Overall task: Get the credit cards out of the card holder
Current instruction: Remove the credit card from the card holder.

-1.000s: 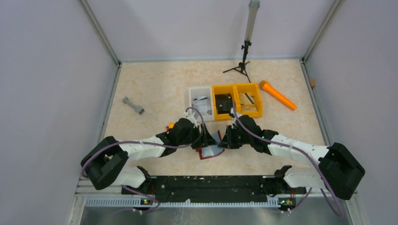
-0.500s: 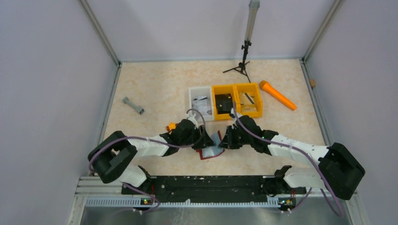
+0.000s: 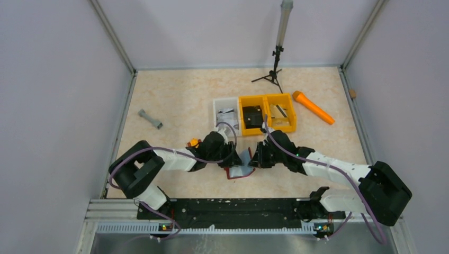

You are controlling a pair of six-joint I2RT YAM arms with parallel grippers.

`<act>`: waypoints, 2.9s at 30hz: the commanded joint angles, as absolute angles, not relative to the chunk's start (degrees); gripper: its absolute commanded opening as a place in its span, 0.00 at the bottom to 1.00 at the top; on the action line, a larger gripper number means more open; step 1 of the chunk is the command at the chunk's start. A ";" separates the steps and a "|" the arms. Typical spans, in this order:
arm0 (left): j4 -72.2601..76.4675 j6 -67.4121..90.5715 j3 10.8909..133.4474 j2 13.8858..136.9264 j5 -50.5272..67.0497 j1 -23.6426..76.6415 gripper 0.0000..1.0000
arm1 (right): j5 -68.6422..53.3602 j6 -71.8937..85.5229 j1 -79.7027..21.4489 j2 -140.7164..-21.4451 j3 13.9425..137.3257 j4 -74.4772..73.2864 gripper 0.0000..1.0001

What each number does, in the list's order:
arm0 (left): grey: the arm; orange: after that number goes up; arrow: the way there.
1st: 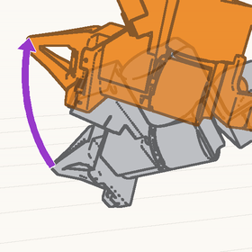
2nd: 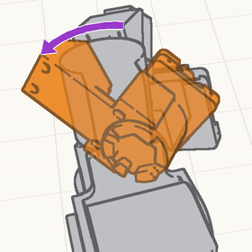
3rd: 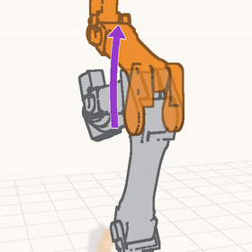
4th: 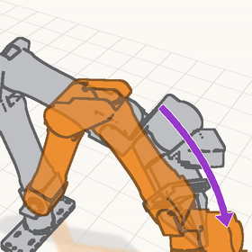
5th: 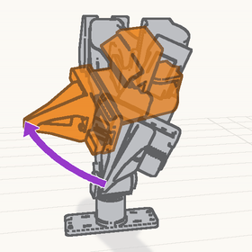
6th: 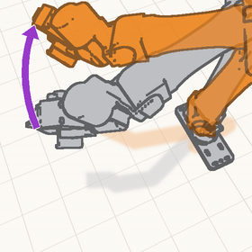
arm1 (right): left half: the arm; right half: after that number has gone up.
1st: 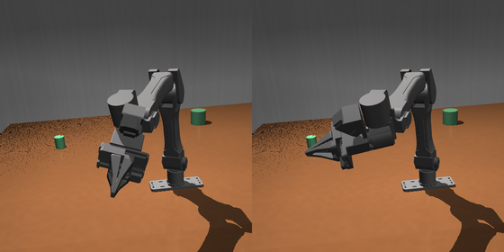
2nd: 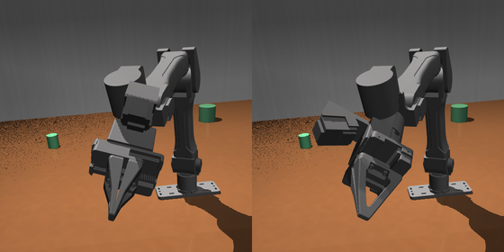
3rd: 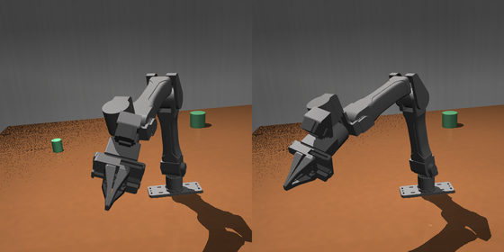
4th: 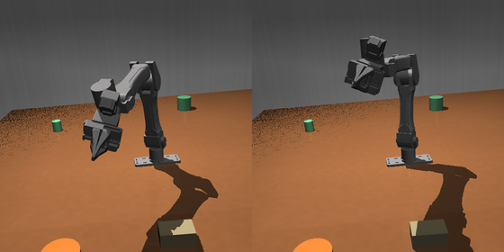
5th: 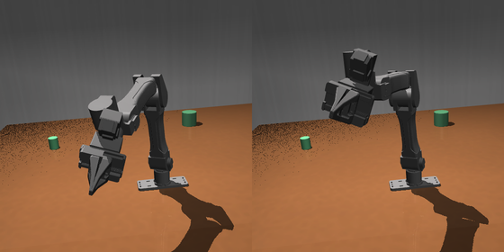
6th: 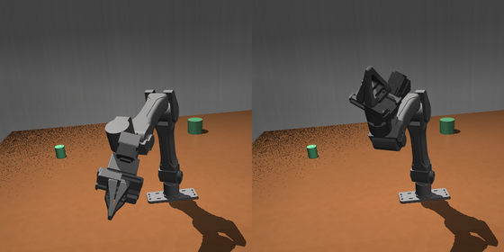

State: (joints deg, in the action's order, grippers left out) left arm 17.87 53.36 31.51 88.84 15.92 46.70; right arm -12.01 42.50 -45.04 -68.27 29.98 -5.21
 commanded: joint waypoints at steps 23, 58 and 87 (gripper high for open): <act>0.26 43.69 39.48 97.53 8.41 49.51 0.19 | -15.63 41.27 -45.46 -66.92 32.35 -1.71 0.28; -3.82 42.70 40.12 97.32 6.15 50.80 0.13 | -16.96 43.55 -45.46 -70.37 30.18 4.38 0.08; -8.29 45.43 35.41 72.23 6.43 50.80 0.68 | -13.54 41.48 -45.37 -68.18 30.95 -0.97 0.00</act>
